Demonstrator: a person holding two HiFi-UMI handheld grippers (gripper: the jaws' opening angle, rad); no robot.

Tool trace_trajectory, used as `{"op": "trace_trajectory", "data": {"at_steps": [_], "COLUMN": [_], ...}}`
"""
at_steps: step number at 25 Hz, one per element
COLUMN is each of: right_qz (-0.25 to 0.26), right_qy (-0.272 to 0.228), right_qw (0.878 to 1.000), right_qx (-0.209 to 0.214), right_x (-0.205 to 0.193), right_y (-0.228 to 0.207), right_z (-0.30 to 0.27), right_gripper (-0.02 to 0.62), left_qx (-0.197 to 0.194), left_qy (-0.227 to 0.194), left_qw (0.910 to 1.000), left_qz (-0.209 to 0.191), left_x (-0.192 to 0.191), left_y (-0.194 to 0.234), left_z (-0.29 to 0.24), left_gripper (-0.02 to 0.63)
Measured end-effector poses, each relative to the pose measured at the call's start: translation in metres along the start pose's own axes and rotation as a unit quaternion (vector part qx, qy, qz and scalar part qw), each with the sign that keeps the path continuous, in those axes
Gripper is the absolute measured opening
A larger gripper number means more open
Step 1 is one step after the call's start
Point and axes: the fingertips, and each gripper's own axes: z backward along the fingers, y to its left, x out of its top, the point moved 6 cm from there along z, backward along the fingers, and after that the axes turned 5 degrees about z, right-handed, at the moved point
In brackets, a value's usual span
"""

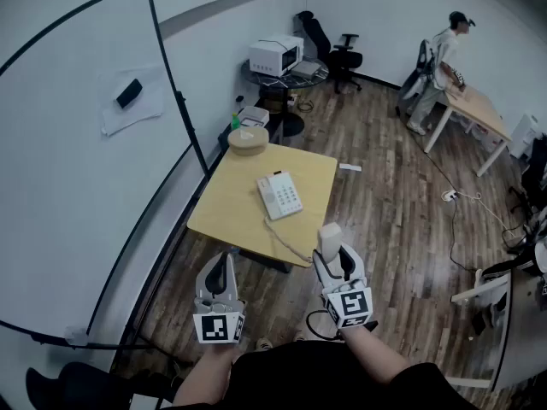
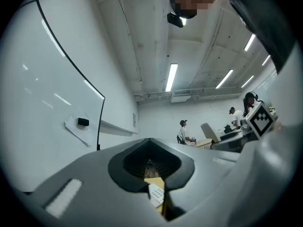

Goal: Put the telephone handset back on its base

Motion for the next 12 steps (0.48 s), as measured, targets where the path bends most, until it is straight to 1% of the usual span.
{"op": "trace_trajectory", "data": {"at_steps": [5, 9, 12], "right_qz": [-0.001, -0.012, -0.017], "right_qy": [0.000, -0.003, -0.004], "right_qw": [1.000, 1.000, 1.000], "right_qx": [0.003, 0.014, 0.013], "right_x": [0.0013, 0.0012, 0.0009], "right_y": [0.0009, 0.0019, -0.0004], "right_z": [0.0000, -0.0014, -0.0006], "right_gripper": [0.229, 0.230, 0.232], "left_qx": [-0.003, -0.001, 0.000], "left_qy": [0.005, 0.005, 0.004], "left_qw": [1.0000, 1.0000, 1.0000], "left_qz": [-0.001, 0.002, 0.002], "left_x": [-0.0005, -0.0007, 0.0002], "left_y": [-0.0051, -0.0068, -0.0081], "left_z": [-0.0001, 0.0011, 0.0007], "left_gripper": [0.000, 0.000, 0.000]}}
